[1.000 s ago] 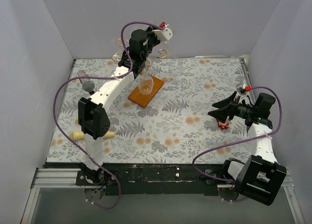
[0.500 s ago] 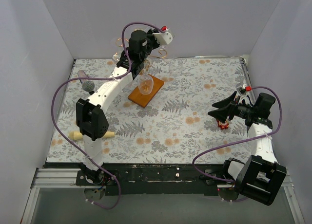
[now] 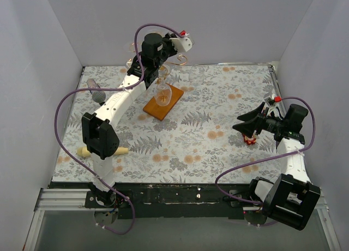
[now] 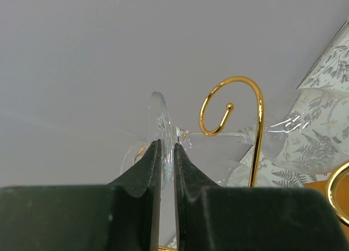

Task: Place the wine glass upside down on the wine glass rack
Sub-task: Turn the wine glass upside down at the wine rack.

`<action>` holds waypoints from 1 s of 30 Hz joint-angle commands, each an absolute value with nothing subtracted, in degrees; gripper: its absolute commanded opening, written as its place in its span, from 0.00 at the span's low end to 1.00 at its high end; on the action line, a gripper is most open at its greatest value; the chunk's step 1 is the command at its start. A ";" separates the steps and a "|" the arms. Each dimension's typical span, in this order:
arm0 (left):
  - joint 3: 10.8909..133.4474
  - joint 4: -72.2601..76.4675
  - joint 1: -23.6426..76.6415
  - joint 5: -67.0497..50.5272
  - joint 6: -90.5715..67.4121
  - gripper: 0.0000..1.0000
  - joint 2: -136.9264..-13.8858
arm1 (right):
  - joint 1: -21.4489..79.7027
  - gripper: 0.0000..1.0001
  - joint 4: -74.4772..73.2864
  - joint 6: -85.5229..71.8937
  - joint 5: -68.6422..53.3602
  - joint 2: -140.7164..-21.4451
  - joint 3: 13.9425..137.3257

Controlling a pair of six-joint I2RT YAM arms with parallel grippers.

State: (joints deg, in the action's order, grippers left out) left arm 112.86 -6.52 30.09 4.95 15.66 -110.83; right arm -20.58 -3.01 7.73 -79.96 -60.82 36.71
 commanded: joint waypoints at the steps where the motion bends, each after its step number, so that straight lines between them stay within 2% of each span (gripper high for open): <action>1: 112.76 -3.95 30.23 1.41 15.91 0.00 -103.80 | -20.83 0.81 -2.55 8.35 -81.65 -60.29 37.27; 30: 110.92 -4.40 30.94 -3.60 17.67 0.00 -102.48 | -20.83 0.81 -2.64 8.26 -81.74 -60.38 37.35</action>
State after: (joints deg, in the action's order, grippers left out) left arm 111.02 -8.58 30.44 -2.46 16.80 -107.68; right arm -20.58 -3.01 7.73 -80.12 -60.82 36.71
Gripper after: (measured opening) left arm 0.066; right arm 0.815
